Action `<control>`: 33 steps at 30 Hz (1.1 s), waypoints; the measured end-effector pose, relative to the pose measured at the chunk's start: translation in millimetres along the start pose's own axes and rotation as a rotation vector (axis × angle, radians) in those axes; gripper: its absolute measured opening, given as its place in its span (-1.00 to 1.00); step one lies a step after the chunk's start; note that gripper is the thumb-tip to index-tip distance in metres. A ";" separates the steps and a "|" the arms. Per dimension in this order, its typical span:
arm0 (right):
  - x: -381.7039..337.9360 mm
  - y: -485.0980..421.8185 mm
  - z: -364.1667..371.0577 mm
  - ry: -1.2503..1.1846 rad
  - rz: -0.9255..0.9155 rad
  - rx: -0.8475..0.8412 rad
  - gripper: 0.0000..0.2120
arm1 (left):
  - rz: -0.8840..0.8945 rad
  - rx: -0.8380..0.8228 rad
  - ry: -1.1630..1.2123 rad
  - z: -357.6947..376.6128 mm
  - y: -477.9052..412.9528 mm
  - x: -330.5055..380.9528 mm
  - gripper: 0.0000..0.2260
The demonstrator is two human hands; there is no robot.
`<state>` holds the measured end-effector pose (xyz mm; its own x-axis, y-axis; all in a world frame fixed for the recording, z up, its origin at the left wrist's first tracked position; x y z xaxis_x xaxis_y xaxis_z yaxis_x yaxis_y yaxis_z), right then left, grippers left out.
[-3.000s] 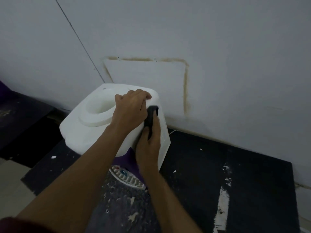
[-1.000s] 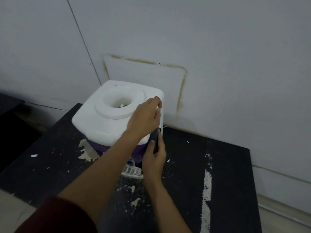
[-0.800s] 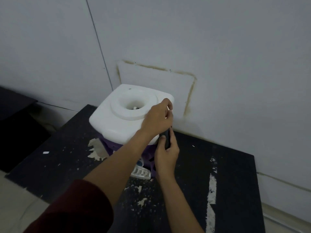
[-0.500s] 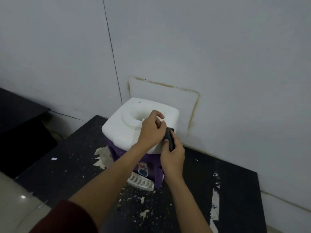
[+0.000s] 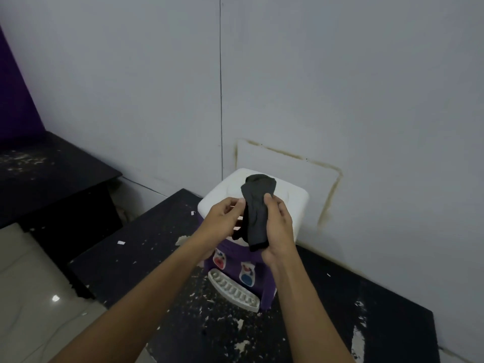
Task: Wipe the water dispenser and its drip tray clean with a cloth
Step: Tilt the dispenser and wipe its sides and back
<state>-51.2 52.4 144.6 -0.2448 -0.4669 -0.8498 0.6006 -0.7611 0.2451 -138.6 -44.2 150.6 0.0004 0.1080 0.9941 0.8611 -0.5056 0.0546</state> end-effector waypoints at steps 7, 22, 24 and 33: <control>-6.1 -11.0 47.9 0.181 -0.161 -0.054 -0.79 | 0.087 -0.049 0.094 -30.4 -31.7 19.8 -0.74; 3.3 -110.7 154.5 0.528 -0.355 0.081 -0.70 | 0.052 -0.152 0.203 -92.6 -183.0 11.2 -0.75; 6.7 -116.2 157.4 0.499 -0.335 0.095 -0.67 | 0.051 -0.201 0.236 -92.1 -190.6 11.6 -0.78; 21.8 -124.1 169.9 0.547 -0.251 -0.012 -0.64 | 0.068 -0.121 0.260 -93.6 -205.9 10.5 -0.92</control>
<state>-260.3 60.1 175.0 0.0447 0.0282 -0.9986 0.5848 -0.8112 0.0033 -363.5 -19.1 158.5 -0.0881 -0.1445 0.9856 0.7968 -0.6040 -0.0174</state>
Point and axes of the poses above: each hand's wrist, its own y-axis away from the middle knuckle, its own z-axis out of the palm, x = y × z, the point moved 10 cm from there along -y, towards the middle knuckle, and after that the axes turned 10 degrees about x, right-handed, at the moved point
